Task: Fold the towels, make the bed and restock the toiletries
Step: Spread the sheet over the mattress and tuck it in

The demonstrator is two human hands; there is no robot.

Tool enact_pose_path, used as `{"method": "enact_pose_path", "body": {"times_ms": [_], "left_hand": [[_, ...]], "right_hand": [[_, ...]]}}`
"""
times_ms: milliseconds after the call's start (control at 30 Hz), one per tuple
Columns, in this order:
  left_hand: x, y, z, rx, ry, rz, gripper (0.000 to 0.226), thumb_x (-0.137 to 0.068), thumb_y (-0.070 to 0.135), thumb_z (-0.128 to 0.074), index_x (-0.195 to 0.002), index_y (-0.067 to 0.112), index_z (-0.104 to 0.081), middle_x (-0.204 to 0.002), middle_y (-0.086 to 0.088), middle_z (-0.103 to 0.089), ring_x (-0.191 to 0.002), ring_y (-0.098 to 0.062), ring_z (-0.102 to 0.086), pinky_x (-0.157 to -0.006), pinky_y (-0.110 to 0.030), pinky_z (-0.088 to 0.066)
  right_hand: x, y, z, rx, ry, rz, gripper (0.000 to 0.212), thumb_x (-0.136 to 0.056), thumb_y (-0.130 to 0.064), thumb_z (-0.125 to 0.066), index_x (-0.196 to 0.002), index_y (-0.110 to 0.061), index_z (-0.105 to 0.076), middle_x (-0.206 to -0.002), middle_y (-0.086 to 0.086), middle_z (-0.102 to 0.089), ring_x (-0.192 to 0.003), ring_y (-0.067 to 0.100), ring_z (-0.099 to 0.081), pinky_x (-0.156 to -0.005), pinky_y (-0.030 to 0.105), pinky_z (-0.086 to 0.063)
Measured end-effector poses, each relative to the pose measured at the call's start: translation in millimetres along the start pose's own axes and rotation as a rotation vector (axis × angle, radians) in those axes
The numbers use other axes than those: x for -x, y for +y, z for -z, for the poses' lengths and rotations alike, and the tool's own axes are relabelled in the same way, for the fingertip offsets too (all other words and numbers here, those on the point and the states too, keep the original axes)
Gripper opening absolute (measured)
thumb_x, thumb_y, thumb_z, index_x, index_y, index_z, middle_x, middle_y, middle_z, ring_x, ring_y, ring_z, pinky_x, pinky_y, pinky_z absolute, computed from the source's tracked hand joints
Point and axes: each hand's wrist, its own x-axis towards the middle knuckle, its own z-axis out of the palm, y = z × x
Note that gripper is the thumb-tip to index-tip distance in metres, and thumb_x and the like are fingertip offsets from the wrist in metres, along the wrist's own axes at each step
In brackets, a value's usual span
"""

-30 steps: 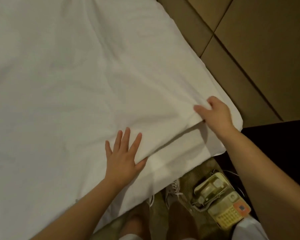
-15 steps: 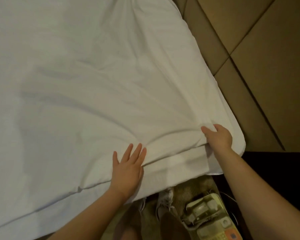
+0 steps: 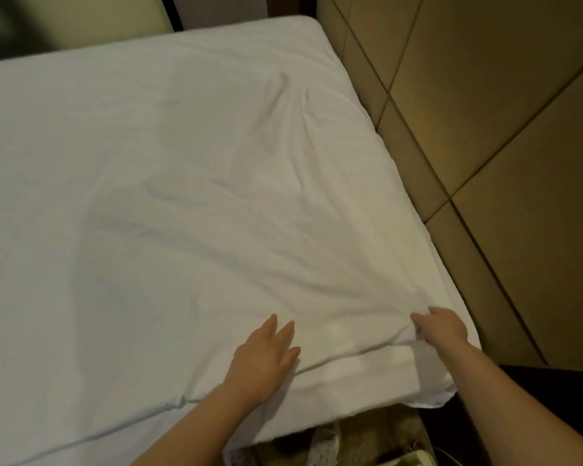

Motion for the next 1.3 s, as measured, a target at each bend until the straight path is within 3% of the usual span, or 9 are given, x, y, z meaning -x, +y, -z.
{"method": "enact_pose_path", "body": {"times_ms": [100,267,433,567,767,1000,1100,1167,1300], "left_hand": [[-7,-10,15,-0.030,-0.010,0.000,0.057,-0.099,0.052,-0.027,-0.151,0.033,-0.016,-0.160,-0.001,-0.005,-0.144,-0.020,-0.018,-0.114,-0.036,-0.025],[-37,-11,43,-0.153,-0.009,-0.056,0.055,-0.099,0.050,-0.030,-0.150,0.031,-0.022,-0.159,-0.005,-0.013,-0.140,-0.026,-0.027,-0.109,-0.039,-0.032],[-101,4,68,-0.251,0.027,-0.133,0.049,-0.099,0.043,-0.035,-0.145,0.025,-0.031,-0.148,-0.012,-0.031,-0.130,-0.031,-0.039,-0.099,-0.042,-0.040],[-170,24,96,-0.296,0.194,-0.163,0.031,-0.098,0.037,-0.036,-0.117,0.017,-0.051,-0.105,-0.010,-0.050,-0.099,-0.031,-0.051,-0.081,-0.038,-0.046],[-277,47,150,-0.291,0.411,-0.162,0.026,-0.097,0.031,-0.036,-0.105,0.013,-0.054,-0.101,-0.007,-0.051,-0.091,-0.028,-0.050,-0.078,-0.042,-0.045],[-357,31,223,-0.243,0.631,0.045,0.042,-0.098,0.034,-0.039,-0.136,0.019,-0.043,-0.145,-0.011,-0.037,-0.134,-0.031,-0.033,-0.106,-0.049,-0.026],[-379,0,243,-0.118,0.609,0.236,0.054,-0.099,0.045,-0.031,-0.149,0.025,-0.024,-0.158,-0.008,-0.014,-0.145,-0.028,-0.010,-0.112,-0.061,-0.011],[-388,-17,245,-0.122,0.543,0.332,0.055,-0.100,0.048,-0.024,-0.151,0.031,-0.017,-0.160,-0.005,-0.006,-0.147,-0.023,-0.004,-0.114,-0.059,-0.007],[-411,-33,242,-0.059,0.578,0.323,0.054,-0.099,0.049,-0.023,-0.151,0.035,-0.011,-0.161,0.001,-0.003,-0.147,-0.016,0.000,-0.116,-0.048,-0.001]], "right_hand": [[5,0,-8,0.104,0.061,-0.017,0.017,-0.090,-0.011,-0.051,-0.104,-0.005,-0.058,-0.122,0.022,-0.057,-0.096,0.033,-0.053,-0.077,0.031,-0.037],[4,-26,-9,0.121,0.130,0.067,0.055,-0.090,-0.030,-0.054,-0.138,-0.010,-0.039,-0.131,0.016,-0.051,-0.111,0.034,-0.054,-0.082,0.036,-0.045],[-30,-63,-19,0.055,0.171,0.161,0.052,-0.096,-0.039,-0.048,-0.138,-0.009,-0.039,-0.135,0.014,-0.049,-0.120,0.034,-0.049,-0.090,0.036,-0.041],[-70,-121,-24,-0.026,0.177,0.246,0.049,-0.096,-0.045,-0.045,-0.132,-0.011,-0.043,-0.130,0.010,-0.054,-0.114,0.030,-0.053,-0.082,0.031,-0.038],[-134,-227,-25,-0.031,0.128,0.484,0.047,-0.096,-0.043,-0.047,-0.134,-0.015,-0.043,-0.129,0.004,-0.055,-0.113,0.026,-0.055,-0.081,0.029,-0.039],[-187,-277,-14,0.007,0.134,0.539,0.023,-0.098,-0.032,-0.045,-0.103,-0.011,-0.053,-0.106,0.013,-0.063,-0.092,0.030,-0.057,-0.073,0.031,-0.042],[-192,-291,-7,0.113,0.058,0.586,0.034,-0.097,-0.037,-0.046,-0.121,-0.014,-0.049,-0.117,0.008,-0.060,-0.100,0.029,-0.057,-0.081,0.033,-0.044],[-195,-328,-7,-0.042,-0.069,0.604,0.046,-0.094,-0.039,-0.050,-0.134,-0.016,-0.042,-0.122,0.003,-0.056,-0.109,0.027,-0.055,-0.089,0.032,-0.043],[-235,-407,-24,-0.438,-0.305,0.502,0.032,-0.088,-0.036,-0.059,-0.113,-0.017,-0.056,-0.108,-0.002,-0.063,-0.096,0.019,-0.060,-0.088,0.032,-0.050]]}}
